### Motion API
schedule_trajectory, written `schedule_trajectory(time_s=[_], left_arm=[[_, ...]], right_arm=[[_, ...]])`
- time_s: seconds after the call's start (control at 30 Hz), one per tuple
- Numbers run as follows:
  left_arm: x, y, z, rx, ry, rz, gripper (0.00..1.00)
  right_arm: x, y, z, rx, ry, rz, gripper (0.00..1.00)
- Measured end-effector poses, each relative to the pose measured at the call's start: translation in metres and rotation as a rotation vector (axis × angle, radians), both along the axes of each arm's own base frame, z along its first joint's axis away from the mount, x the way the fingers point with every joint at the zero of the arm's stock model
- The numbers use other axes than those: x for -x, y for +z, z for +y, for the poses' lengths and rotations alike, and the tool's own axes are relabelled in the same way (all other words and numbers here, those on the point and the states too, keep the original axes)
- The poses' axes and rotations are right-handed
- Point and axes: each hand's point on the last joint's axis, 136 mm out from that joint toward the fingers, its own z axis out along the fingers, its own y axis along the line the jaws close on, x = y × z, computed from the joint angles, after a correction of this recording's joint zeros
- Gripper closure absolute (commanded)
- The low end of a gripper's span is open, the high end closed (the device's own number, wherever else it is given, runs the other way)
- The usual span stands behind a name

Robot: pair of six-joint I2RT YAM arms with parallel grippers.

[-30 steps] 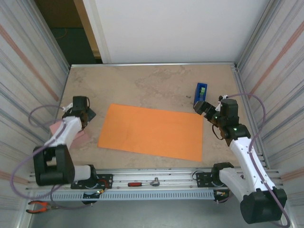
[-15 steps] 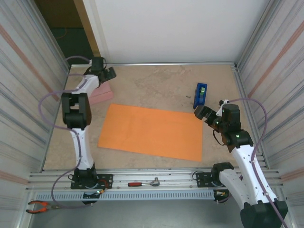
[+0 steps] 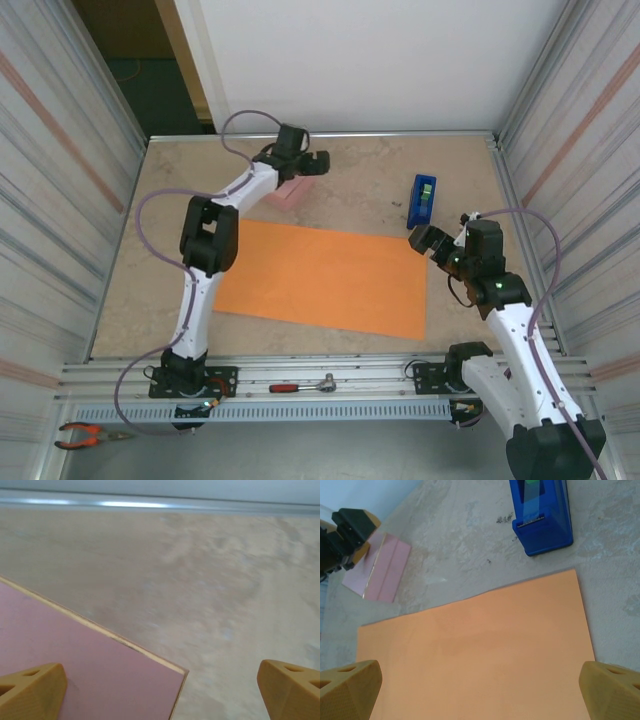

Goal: Wrap the gift box in paper

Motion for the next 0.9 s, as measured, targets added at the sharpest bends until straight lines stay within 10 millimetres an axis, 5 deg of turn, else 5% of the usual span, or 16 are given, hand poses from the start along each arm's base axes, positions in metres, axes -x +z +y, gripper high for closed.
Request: schedule_trajectory(time_s=[0.13,0.3,0.4,0.53,0.7,0.8,0.9], left_arm=[[0.044,0.006,-0.041,0.047,-0.099,0.054,0.01],[0.090,0.032,-0.058,0.061,-0.187,0.086,0.01],[0.087,0.072,-0.036,0.065,-0.177,0.023,0.01],[0.053,0.103,0.034,0.069,-0.078,-0.046,0.01],[0.008,0.069,0.116,0.050,0.021,-0.001,0.02],[-0.009,0.032,0.134,0.064,0.015,0.067,0.03],[-0.012,0.000,0.130,0.086,-0.033,0.136,0.05]], right_arm=[[-0.004,-0.011,0.003,-0.005,0.006,0.045,0.01],[-0.015,-0.031,0.020,-0.031,0.049,0.125,0.01],[-0.026,-0.039,0.045,-0.038,0.111,0.172,0.01],[-0.050,-0.039,0.091,-0.041,0.208,0.200,0.04],[-0.094,-0.038,0.150,-0.058,0.289,0.214,0.07],[-0.120,-0.041,0.183,-0.089,0.325,0.220,0.10],[-0.143,-0.050,0.211,-0.135,0.348,0.234,0.12]])
